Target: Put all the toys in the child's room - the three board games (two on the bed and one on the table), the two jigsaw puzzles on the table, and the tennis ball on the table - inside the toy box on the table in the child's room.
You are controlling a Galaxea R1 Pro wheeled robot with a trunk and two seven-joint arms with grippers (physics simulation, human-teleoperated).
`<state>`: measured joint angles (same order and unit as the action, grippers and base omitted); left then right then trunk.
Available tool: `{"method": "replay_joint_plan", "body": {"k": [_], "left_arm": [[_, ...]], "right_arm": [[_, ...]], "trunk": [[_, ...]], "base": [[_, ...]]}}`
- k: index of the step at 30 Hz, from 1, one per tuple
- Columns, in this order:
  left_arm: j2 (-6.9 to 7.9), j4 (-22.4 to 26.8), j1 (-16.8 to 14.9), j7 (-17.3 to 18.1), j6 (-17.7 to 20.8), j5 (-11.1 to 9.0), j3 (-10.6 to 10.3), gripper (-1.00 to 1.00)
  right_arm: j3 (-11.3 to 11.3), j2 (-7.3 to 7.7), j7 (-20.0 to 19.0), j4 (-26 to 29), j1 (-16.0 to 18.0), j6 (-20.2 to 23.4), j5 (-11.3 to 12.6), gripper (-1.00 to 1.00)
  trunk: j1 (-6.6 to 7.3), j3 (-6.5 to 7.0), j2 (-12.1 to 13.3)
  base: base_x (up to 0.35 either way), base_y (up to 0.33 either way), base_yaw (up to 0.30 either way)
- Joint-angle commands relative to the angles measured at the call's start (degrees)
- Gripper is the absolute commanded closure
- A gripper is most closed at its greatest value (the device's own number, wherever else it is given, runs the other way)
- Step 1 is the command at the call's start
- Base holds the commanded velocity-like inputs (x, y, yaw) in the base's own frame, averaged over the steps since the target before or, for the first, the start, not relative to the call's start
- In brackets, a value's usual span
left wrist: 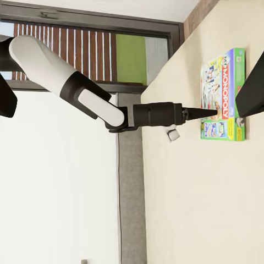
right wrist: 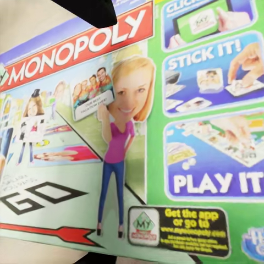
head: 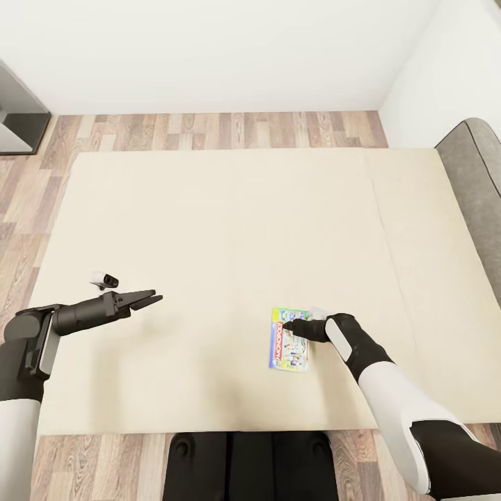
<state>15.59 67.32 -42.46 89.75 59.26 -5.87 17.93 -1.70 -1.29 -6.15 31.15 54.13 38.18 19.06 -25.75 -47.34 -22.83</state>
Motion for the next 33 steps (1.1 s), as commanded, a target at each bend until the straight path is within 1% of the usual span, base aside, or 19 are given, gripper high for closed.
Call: {"method": "replay_joint_plan", "body": {"k": [1,33], "left_arm": [[0.02,0.01,-0.01,0.25,0.61,0.04,0.0,-1.0],[0.05,0.01,0.01,0.25,0.62,0.02,0.0,-1.0]], "right_arm": [[-0.06,0.02,-0.18,0.05,0.01,0.23,-0.19,-1.0],[-0.14,0.01,-0.18,0.05,0.01,0.23,-0.25,-1.0]], "trunk": [[-0.03,-0.06,-0.09],[-0.03,-0.06,-0.09]], "base": [[0.0,0.004,0.0],[-0.013,0.0,0.0]]}}
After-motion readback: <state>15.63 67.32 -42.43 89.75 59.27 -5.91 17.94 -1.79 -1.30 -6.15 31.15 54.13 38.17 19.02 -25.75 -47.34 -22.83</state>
